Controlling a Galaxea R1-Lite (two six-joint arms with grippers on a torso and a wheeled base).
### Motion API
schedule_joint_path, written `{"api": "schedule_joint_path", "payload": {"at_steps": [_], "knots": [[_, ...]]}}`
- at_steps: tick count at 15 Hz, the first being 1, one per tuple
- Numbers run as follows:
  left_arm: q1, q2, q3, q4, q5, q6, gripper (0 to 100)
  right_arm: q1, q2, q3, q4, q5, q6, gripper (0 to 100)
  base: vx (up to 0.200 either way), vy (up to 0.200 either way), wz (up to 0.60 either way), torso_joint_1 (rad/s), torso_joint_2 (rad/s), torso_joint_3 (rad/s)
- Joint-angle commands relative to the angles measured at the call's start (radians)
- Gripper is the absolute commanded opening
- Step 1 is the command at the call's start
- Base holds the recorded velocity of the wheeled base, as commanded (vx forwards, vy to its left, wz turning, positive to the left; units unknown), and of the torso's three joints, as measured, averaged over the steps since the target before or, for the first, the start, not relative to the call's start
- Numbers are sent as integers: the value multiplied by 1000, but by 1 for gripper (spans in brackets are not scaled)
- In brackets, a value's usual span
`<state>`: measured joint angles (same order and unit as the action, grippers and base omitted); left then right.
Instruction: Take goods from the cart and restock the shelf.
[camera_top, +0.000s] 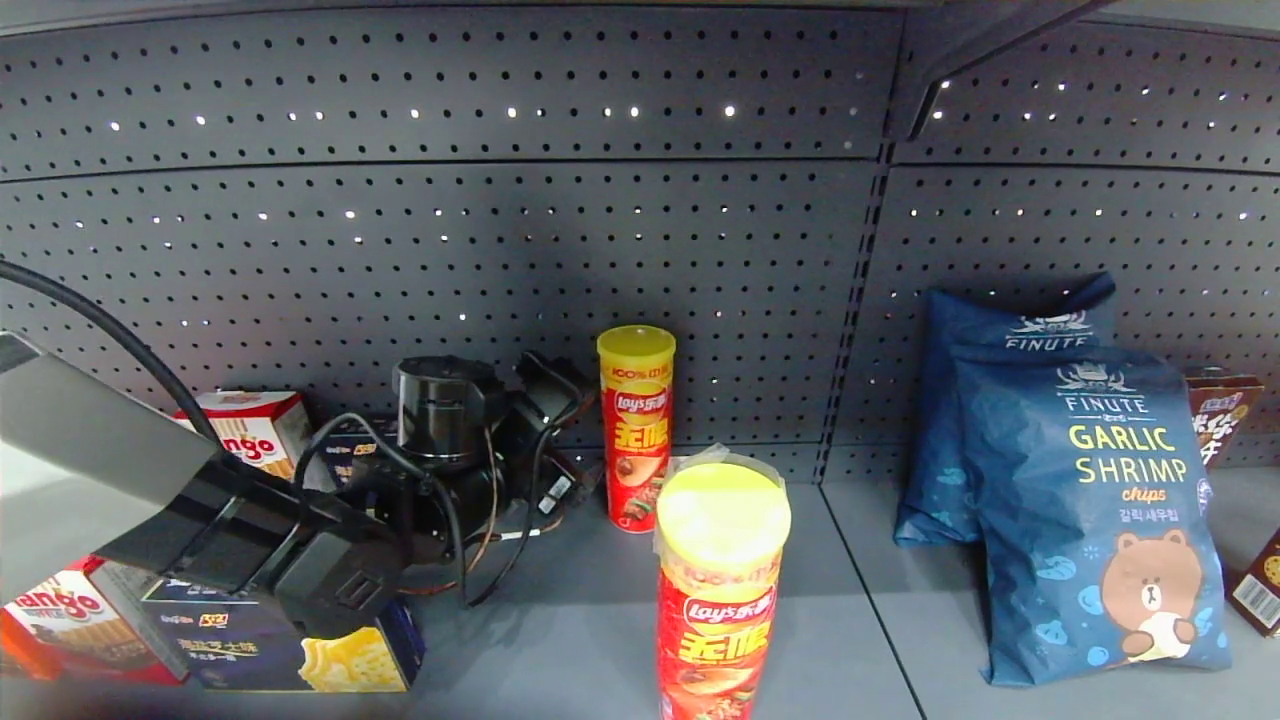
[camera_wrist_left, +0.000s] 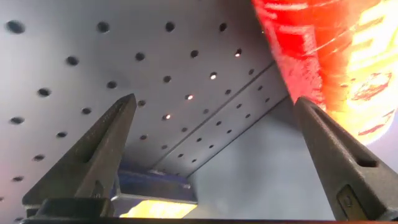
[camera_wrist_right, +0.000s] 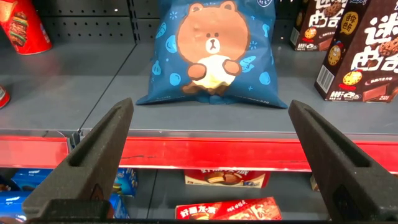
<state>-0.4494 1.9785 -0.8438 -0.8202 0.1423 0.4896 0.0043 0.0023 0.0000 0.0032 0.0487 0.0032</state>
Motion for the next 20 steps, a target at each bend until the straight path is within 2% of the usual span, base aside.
{"api": "schedule_joint_path", "payload": {"at_steps": [1, 15, 17, 20], "knots": [[-6, 20, -12, 0, 0, 0, 100, -1, 1, 0, 0, 0, 0, 100, 0, 0, 0, 0, 0, 0], [-42, 52, -57, 6, 0, -2, 100, 0, 2, 0, 0, 0, 0, 100, 0, 0, 0, 0, 0, 0], [-34, 49, -60, 1, 0, -3, 100, -1, 2, 0, 0, 0, 0, 100, 0, 0, 0, 0, 0, 0], [23, -29, -60, 0, -1, -13, 100, 0, 1, 0, 0, 0, 0, 100, 0, 0, 0, 0, 0, 0]]}}
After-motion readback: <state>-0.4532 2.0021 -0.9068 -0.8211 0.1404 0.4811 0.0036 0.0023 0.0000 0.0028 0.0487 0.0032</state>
